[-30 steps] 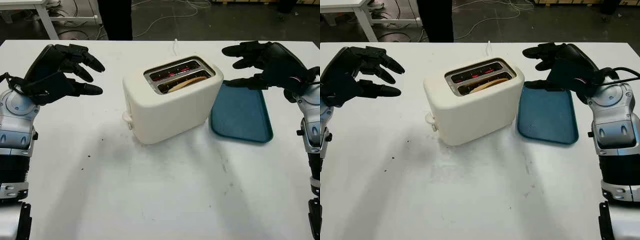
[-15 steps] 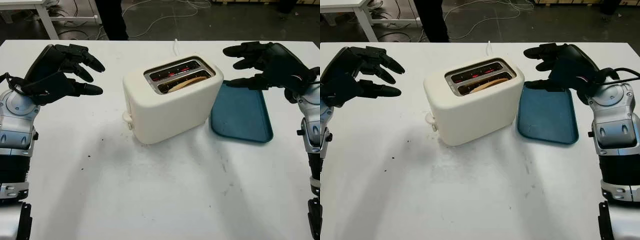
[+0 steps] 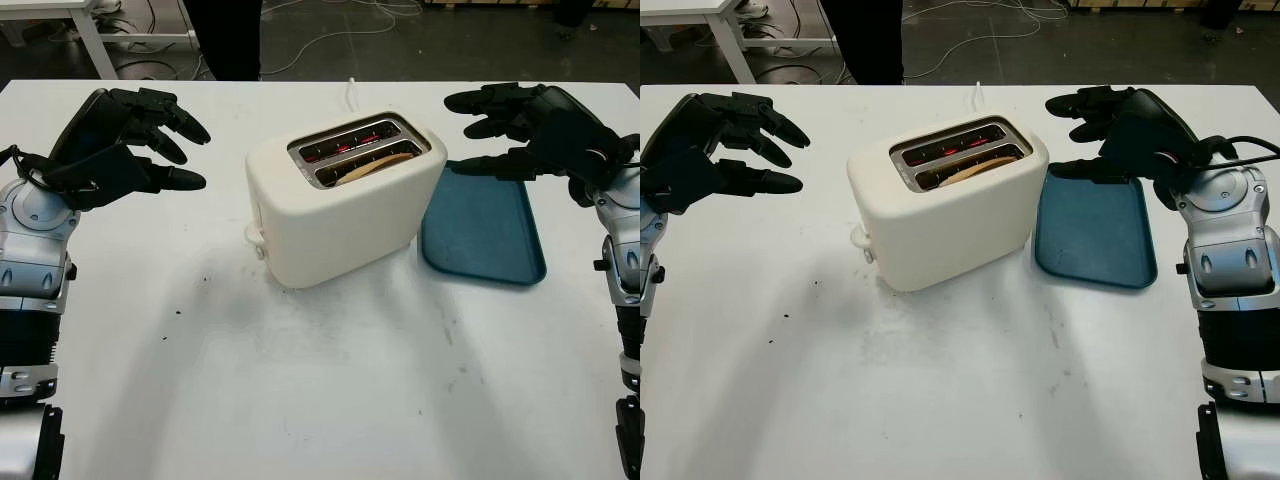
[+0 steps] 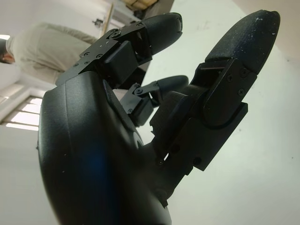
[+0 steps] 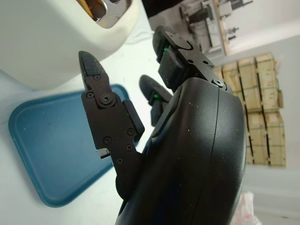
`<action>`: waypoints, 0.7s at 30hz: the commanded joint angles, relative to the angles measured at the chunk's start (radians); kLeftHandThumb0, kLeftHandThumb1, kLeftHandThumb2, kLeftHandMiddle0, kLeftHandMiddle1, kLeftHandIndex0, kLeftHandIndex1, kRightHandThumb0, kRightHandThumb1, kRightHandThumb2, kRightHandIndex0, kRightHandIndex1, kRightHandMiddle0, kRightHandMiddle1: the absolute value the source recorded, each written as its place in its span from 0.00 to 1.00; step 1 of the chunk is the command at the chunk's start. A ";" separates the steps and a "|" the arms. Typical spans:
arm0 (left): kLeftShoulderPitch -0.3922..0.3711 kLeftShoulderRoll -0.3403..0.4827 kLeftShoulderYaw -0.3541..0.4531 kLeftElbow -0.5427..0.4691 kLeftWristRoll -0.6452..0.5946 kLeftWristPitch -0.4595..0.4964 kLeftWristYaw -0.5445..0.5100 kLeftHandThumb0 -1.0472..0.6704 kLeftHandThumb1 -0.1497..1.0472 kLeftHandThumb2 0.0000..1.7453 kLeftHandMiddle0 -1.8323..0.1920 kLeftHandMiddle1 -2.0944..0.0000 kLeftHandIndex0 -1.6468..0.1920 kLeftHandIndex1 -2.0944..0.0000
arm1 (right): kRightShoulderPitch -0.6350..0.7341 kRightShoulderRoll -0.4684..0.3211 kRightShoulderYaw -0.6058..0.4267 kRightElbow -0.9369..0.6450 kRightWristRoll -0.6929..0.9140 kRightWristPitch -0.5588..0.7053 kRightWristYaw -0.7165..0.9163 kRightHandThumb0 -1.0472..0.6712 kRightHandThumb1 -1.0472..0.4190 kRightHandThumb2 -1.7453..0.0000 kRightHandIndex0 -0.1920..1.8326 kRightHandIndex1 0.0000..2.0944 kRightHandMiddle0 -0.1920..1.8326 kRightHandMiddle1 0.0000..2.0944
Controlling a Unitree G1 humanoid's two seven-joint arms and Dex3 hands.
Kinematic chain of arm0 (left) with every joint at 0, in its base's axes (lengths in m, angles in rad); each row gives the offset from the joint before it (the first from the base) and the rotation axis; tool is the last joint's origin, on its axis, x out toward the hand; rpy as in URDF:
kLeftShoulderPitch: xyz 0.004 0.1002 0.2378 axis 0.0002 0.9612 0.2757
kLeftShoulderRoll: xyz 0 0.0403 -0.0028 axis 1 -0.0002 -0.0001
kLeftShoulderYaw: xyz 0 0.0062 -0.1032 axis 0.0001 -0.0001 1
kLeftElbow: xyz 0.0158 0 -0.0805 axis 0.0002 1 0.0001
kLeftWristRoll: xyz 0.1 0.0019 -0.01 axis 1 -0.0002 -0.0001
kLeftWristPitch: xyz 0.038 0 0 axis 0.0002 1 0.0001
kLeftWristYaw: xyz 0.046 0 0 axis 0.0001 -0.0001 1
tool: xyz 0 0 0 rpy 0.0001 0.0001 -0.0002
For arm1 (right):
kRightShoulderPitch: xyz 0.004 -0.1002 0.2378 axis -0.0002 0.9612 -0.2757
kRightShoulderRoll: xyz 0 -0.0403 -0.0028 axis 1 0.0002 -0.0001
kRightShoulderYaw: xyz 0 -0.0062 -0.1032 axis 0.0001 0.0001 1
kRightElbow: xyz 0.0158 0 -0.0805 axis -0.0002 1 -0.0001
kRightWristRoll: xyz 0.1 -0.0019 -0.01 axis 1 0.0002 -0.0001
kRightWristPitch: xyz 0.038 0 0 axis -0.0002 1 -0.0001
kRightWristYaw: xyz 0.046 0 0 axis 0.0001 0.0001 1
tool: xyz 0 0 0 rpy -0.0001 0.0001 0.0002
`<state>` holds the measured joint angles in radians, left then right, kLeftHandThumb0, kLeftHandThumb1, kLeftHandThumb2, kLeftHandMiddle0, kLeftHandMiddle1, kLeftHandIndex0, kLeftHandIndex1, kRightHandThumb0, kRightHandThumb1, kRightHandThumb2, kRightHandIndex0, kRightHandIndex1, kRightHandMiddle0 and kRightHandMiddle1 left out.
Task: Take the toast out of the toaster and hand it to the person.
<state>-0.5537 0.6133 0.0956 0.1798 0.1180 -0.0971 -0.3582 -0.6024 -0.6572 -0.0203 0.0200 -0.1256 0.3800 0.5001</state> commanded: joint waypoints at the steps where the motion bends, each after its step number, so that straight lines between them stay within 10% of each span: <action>1: 0.007 -0.003 0.005 0.001 -0.008 -0.006 0.005 0.00 0.63 0.00 0.47 0.59 0.44 0.64 | -0.010 0.001 -0.010 0.005 0.017 -0.008 0.005 0.51 0.18 1.00 0.19 0.36 0.36 0.00; 21: 0.005 0.004 0.004 -0.009 0.000 0.006 0.006 0.00 0.64 0.00 0.48 0.60 0.44 0.66 | -0.019 0.001 -0.005 0.004 0.009 -0.006 0.005 0.52 0.18 1.00 0.18 0.39 0.36 0.00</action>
<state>-0.5537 0.6132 0.0956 0.1795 0.1182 -0.0916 -0.3583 -0.6142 -0.6573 -0.0202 0.0267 -0.1256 0.3785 0.5046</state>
